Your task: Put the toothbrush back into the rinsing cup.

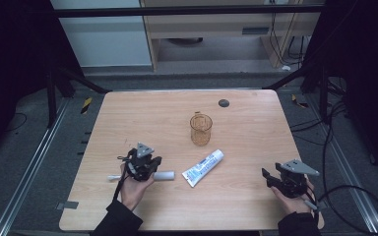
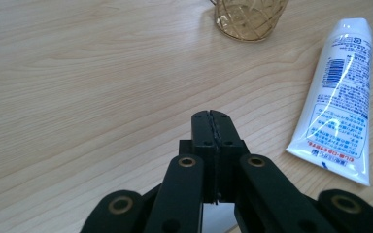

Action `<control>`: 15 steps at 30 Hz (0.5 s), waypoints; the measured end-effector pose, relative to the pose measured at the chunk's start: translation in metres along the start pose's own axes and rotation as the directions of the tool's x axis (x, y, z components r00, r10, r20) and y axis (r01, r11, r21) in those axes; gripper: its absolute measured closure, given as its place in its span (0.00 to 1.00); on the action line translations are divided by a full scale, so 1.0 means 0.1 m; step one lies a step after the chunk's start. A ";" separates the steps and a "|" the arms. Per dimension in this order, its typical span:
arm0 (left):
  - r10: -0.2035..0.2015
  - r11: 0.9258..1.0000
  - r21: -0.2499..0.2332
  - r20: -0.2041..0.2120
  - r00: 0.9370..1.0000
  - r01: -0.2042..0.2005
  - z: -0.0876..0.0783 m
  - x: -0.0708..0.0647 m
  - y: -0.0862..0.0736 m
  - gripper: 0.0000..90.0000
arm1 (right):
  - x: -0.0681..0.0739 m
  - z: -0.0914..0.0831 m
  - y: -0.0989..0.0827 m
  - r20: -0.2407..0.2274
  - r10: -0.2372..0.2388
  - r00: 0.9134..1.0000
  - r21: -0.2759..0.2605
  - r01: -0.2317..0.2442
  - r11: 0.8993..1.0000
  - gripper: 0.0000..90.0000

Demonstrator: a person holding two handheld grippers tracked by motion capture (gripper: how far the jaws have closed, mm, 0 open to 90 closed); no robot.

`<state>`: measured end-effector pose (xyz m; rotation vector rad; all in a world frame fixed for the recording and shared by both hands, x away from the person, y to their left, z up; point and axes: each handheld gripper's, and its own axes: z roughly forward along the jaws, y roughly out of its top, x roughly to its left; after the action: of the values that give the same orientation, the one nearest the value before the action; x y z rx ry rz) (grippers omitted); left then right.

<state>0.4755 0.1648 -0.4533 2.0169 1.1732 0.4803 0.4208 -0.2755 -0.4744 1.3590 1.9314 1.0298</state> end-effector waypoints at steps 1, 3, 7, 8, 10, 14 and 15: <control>0.000 1.000 0.002 0.003 1.000 0.000 0.03 -0.02 0.00 1.00 | 0.00 0.00 0.00 -0.001 0.003 1.000 0.000 -0.003 1.000 0.47; 0.008 1.000 0.011 0.010 1.000 -0.008 0.09 -0.07 0.01 1.00 | 0.00 0.00 0.00 0.000 0.002 1.000 0.001 -0.002 1.000 0.47; 0.028 0.999 0.039 0.020 0.999 -0.029 0.20 -0.15 0.01 1.00 | -0.01 0.00 0.00 0.000 0.003 1.000 0.000 -0.003 1.000 0.46; 0.033 0.998 0.043 0.021 0.999 -0.034 0.20 -0.16 0.00 1.00 | -0.01 0.00 0.00 0.001 0.002 1.000 0.000 -0.002 1.000 0.46; 0.035 0.998 0.046 0.026 0.999 -0.036 0.22 -0.19 -0.01 1.00 | -0.01 0.00 0.00 0.001 0.003 1.000 0.000 -0.003 1.000 0.46; 0.040 0.997 0.061 0.039 0.998 -0.042 0.22 -0.20 -0.03 1.00 | -0.01 0.00 0.00 0.002 0.000 1.000 -0.001 0.000 1.000 0.45; 0.042 0.997 0.063 0.039 0.998 -0.045 0.22 -0.20 -0.04 1.00 | 0.00 0.00 0.00 0.000 0.001 1.000 -0.001 -0.001 1.000 0.45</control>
<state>0.4767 0.1397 -0.4699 2.1011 1.1369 0.4295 0.4211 -0.2759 -0.4746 1.3596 1.9303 1.0304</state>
